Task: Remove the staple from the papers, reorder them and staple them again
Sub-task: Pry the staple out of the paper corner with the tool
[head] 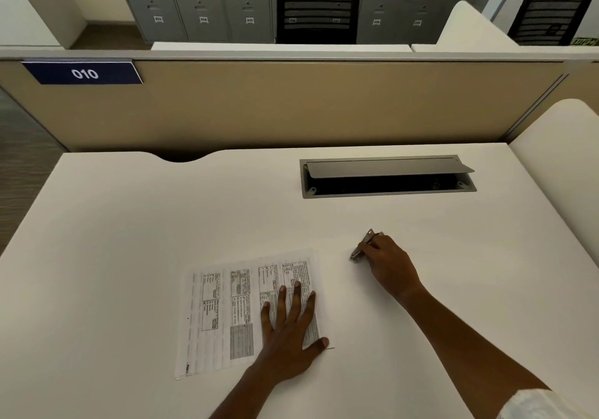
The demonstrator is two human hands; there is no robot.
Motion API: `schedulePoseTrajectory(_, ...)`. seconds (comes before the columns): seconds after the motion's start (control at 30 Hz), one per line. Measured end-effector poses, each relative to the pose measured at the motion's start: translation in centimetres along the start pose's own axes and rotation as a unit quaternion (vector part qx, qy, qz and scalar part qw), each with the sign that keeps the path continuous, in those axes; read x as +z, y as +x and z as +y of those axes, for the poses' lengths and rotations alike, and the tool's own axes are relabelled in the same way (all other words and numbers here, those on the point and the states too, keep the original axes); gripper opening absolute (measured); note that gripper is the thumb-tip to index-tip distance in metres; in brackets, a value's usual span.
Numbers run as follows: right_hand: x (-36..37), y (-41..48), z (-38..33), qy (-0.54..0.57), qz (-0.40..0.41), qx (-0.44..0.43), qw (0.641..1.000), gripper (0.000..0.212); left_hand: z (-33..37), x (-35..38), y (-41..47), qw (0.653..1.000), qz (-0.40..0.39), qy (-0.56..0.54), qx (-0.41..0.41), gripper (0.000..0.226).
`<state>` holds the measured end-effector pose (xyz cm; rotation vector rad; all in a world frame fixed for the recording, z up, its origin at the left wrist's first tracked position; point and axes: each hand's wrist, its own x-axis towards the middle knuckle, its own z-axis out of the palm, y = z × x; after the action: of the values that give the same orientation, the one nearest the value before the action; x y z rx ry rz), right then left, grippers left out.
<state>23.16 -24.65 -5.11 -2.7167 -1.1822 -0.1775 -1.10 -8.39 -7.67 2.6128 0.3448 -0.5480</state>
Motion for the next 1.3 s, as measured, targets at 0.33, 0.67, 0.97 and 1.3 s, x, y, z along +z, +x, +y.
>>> schedulePoseTrajectory(0.33, 1.3, -0.3, -0.4, 0.106, 0.026, 0.106, 0.988, 0.028, -0.2, 0.5, 0.0, 0.999, 0.027, -0.014, 0.014, 0.089)
schedulePoseTrajectory(0.67, 1.7, 2.0, -4.2, 0.224, 0.070, 0.306, 0.923, 0.030, -0.1, 0.3, -0.1, 1.000, 0.026, -0.005, 0.011, 0.087)
schedulePoseTrajectory(0.97, 1.0, 2.3, -2.6, 0.257, 0.051, 0.297, 0.918, 0.037, 0.0, 0.3, 0.0, 1.000, 0.020, 0.013, 0.004, 0.088)
schedulePoseTrajectory(1.3, -0.2, -5.3, -7.7, 0.290, 0.077, 0.278, 0.912, 0.027, 0.5, -0.8, -0.2, 0.996, 0.030, -0.081, -0.011, 0.077)
